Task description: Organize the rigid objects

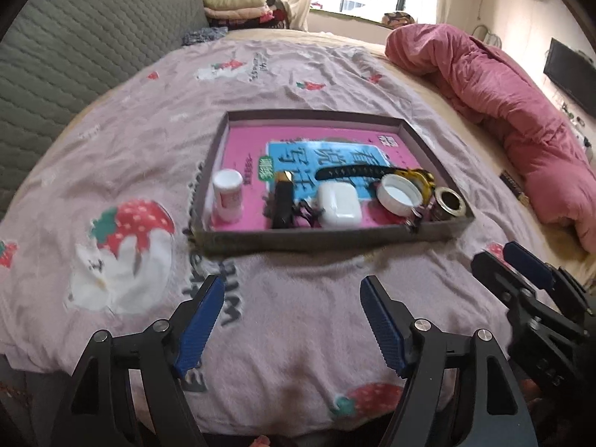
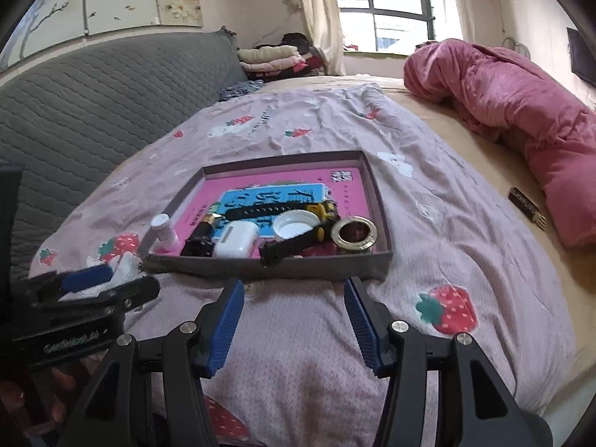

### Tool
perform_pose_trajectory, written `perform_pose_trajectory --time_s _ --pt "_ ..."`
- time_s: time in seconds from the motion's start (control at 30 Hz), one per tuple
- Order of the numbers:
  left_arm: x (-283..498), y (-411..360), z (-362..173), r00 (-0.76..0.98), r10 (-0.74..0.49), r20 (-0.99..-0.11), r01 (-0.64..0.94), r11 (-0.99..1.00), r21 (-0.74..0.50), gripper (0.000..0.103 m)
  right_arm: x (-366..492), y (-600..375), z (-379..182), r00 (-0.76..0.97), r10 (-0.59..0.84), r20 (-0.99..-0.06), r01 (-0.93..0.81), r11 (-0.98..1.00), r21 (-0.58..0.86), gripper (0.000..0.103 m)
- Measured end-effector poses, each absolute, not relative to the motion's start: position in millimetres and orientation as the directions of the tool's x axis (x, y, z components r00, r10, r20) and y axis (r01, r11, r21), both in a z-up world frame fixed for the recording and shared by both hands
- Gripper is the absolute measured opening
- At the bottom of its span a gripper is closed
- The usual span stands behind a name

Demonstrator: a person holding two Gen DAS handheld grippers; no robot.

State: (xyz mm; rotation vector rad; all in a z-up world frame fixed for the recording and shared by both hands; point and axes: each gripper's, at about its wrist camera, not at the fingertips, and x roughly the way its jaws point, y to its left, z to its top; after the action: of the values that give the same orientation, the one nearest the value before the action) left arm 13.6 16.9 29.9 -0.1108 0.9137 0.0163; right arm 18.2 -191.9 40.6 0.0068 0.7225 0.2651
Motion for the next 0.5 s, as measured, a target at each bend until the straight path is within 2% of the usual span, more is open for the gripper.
perform_pose_trajectory --time_s 0.07,0.5 --pt "8.8 13.2 30.4 0.617 -0.009 -0.787 -0.058 0.997 -0.057 0.077 16.1 -191.6 39.5 0.716 0.233 -0.658 -0.23 0.969 0.093 0.055" --pt "-8.5 6.0 36.5 0.622 0.007 -0.783 -0.062 0.997 -0.04 0.077 2.7 -197.3 43.5 0.709 0.232 -0.666 -0.192 0.972 0.134 0.056"
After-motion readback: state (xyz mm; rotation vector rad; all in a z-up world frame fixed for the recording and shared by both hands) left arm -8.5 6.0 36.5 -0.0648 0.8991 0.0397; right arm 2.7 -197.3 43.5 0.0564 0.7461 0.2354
